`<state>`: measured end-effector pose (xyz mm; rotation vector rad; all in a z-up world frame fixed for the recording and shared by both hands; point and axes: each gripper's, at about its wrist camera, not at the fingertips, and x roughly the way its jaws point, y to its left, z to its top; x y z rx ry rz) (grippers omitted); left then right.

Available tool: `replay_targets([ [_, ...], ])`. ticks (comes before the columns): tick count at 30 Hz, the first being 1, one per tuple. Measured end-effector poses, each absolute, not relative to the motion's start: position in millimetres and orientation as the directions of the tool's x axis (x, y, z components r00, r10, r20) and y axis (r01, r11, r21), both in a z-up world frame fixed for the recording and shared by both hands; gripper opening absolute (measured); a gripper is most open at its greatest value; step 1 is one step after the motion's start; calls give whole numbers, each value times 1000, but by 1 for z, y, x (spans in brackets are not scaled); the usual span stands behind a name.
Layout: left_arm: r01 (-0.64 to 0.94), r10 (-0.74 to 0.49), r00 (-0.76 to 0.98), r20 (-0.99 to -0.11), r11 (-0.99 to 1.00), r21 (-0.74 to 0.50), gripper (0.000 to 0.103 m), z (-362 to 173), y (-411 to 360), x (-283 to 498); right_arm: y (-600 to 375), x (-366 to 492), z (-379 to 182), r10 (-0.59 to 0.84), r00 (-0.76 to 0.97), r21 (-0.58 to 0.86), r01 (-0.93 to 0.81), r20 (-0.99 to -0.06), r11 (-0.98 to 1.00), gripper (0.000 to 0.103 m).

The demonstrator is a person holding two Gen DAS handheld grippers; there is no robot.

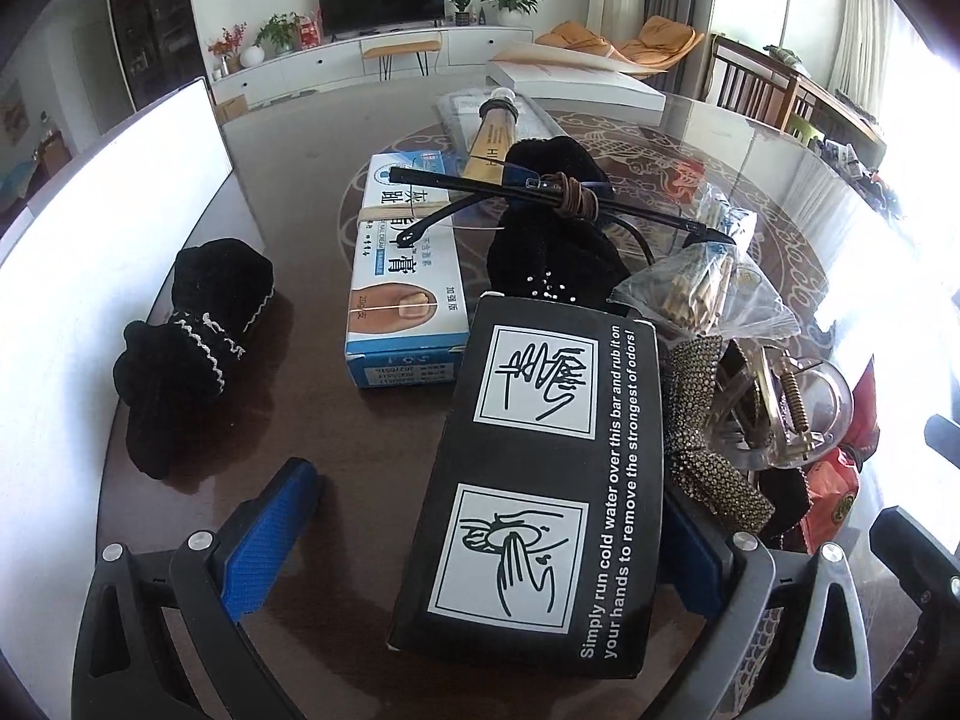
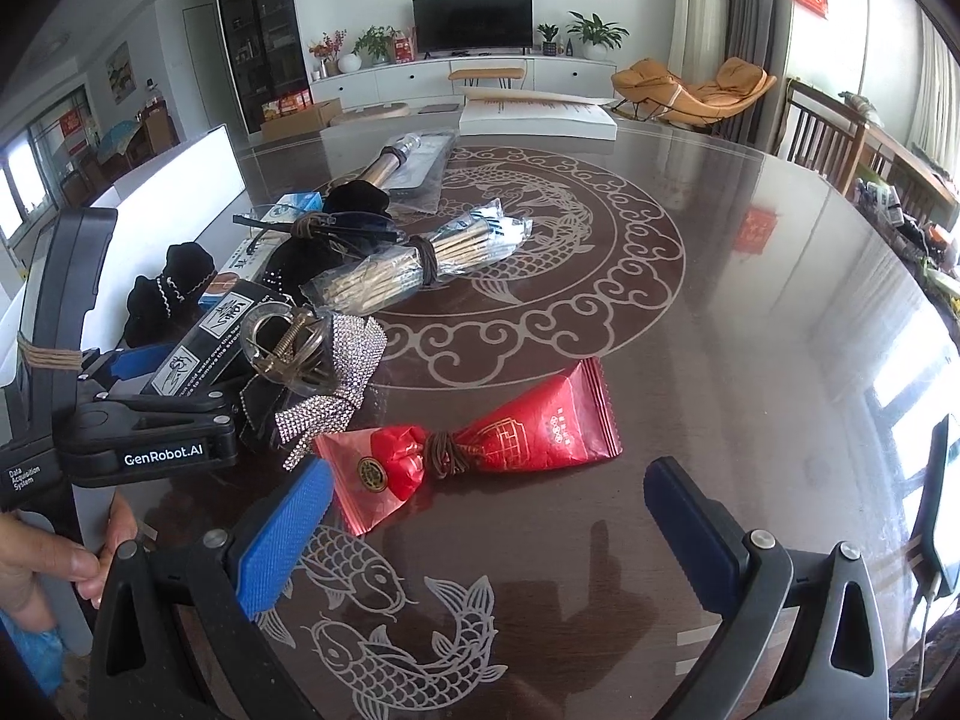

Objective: Organize objects

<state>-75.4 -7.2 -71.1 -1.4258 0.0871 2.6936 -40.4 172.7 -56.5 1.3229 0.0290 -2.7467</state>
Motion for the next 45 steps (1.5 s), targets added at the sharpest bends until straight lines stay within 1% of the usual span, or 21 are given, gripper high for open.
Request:
replay_targets([
  [13,-117,64,-567,-822,-993,3,103,-71,-9,-75,159,-50,-79,-56,-522,-23,144,-851,-989,103],
  [19,-117,64,-567,-821,-993,3,103,-71,-9,-75,162,-55,-87,-56,-484,-10,133,-873,-991,103],
  [45,-116,64,-568,-821,-993,3,103,-71,-9,-74,163,-54,-88,-54,-484,-9,127,-873,-992,103],
])
